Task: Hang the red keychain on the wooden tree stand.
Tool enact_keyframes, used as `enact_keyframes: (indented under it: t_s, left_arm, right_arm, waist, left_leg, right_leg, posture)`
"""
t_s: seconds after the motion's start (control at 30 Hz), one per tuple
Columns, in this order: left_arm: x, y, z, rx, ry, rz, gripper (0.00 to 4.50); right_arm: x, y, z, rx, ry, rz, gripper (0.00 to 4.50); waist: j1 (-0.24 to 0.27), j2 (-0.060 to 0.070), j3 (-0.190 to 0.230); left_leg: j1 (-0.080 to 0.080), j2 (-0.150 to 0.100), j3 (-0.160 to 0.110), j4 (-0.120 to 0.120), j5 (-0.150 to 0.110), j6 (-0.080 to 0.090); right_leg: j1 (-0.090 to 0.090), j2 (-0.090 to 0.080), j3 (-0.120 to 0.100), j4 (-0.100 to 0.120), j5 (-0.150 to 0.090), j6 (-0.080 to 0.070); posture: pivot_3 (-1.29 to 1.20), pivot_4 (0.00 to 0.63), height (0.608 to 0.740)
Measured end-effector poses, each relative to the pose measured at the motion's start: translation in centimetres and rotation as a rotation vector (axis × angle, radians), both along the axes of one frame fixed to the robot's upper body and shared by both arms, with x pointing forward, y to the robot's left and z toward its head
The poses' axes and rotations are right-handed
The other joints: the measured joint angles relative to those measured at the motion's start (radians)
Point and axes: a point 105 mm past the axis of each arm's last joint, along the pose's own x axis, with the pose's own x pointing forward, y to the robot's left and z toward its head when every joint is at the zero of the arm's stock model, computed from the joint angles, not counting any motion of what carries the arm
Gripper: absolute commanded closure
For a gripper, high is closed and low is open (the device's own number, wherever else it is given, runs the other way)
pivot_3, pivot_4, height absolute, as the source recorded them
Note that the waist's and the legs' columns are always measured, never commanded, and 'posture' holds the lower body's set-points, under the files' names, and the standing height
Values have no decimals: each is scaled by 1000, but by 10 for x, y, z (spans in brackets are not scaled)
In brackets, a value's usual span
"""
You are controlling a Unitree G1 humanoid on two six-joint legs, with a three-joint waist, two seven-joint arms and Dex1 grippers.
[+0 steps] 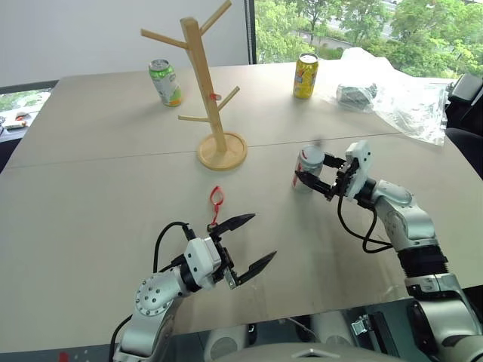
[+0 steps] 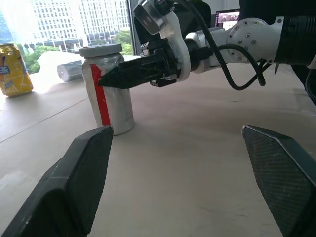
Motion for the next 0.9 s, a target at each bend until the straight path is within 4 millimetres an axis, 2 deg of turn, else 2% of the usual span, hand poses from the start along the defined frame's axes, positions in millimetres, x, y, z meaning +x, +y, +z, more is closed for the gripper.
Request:
enact_keyframes:
  t_s: [0.17, 0.27, 0.33, 0.4, 0.53, 0.67, 0.7, 0.77, 0.9]
  left_arm:
    - [1, 1, 0, -4, 2, 16, 164]
    - [1, 1, 0, -6, 3, 21, 0]
    - [1, 1, 0, -7, 4, 22, 0]
    - [1, 1, 0, -8, 6, 24, 0]
    - [4, 1, 0, -15, 14, 38, 0]
    - [14, 0, 5, -62, 38, 61, 0]
    - [19, -1, 9, -84, 38, 68, 0]
    - [25, -1, 15, -112, 39, 75, 0]
    - [27, -2, 16, -122, 51, 73, 0]
  right_arm:
    - [2, 1, -8, -3, 11, -8, 0]
    - [3, 1, -10, -6, 13, -9, 846]
    - [3, 3, -11, -6, 14, -7, 1943]
    - [3, 3, -11, -6, 13, -7, 2357]
    - [9, -6, -7, 15, 7, -71, 2357]
    - [30, -45, 6, 76, -25, -307, 2357]
    - [38, -64, 8, 85, -35, -409, 2357]
    - [51, -119, 17, 67, -69, -659, 2357]
    - [49, -206, 17, 54, -63, -1042, 2357]
  waist:
    - [0, 0, 0]
    - [0, 0, 0]
    - [0, 0, 0]
    - [0, 0, 0]
    - [1, 0, 0]
    - [2, 0, 0]
    - [4, 0, 0]
    - [8, 0, 0]
    - [1, 0, 0]
  left_leg:
    - [0, 0, 0, 0, 0, 0]
    - [0, 0, 0, 0, 0, 0]
    - [0, 0, 0, 0, 0, 0]
    - [0, 0, 0, 0, 0, 0]
    - [0, 0, 0, 0, 0, 0]
    - [0, 0, 0, 0, 0, 0]
    - [0, -1, 0, 1, 0, 0]
    - [0, -2, 0, 1, 0, 0]
    - [0, -3, 1, 0, 0, 0]
  right_leg:
    - [0, 0, 0, 0, 0, 0]
    - [0, 0, 0, 0, 0, 0]
    - [0, 0, 0, 0, 0, 0]
    - [0, 0, 0, 0, 0, 0]
    - [0, 0, 0, 0, 0, 0]
    - [0, 0, 0, 1, 0, 0]
    - [0, 0, 0, 1, 0, 0]
    - [1, 0, 0, 1, 0, 0]
    - [0, 1, 2, 1, 2, 4]
  posture:
    - [0, 150, 740]
    - [0, 150, 740]
    - [0, 150, 740]
    - [0, 150, 740]
    - [0, 150, 740]
    - [0, 150, 740]
    - [0, 150, 740]
    - [0, 150, 740]
    - [0, 150, 740]
